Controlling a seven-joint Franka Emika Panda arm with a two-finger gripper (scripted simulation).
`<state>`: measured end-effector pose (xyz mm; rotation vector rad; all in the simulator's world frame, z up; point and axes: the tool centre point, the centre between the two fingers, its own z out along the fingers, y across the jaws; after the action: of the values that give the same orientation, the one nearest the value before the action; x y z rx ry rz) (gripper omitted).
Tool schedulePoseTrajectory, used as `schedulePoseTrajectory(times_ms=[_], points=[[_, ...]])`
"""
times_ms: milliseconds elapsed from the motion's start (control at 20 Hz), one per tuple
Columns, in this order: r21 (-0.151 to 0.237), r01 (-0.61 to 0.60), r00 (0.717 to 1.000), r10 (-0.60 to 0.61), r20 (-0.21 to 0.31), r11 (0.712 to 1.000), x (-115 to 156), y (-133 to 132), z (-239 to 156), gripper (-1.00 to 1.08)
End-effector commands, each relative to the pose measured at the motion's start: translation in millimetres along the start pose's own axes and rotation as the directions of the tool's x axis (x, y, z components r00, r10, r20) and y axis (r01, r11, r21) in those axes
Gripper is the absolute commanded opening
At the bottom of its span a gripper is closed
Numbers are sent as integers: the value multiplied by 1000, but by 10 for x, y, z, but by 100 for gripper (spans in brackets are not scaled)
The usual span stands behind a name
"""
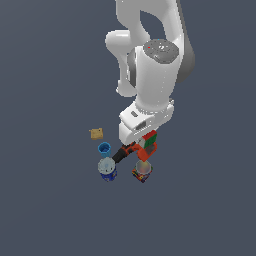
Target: Pick up a designated object from a clutter of objects.
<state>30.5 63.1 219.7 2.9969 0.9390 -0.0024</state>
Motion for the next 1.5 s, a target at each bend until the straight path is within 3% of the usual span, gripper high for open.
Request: schedulePoseTrajectory(times_ms=[0,900,1450], points=[[0,0,1000,0,-1,1000,-206,92,-195,-100],[4,1,1000,0,-5,1000,-1704,822,-1650,-100],[1,0,1000,0,-2,1000,-2162,1090,-2121,-100]])
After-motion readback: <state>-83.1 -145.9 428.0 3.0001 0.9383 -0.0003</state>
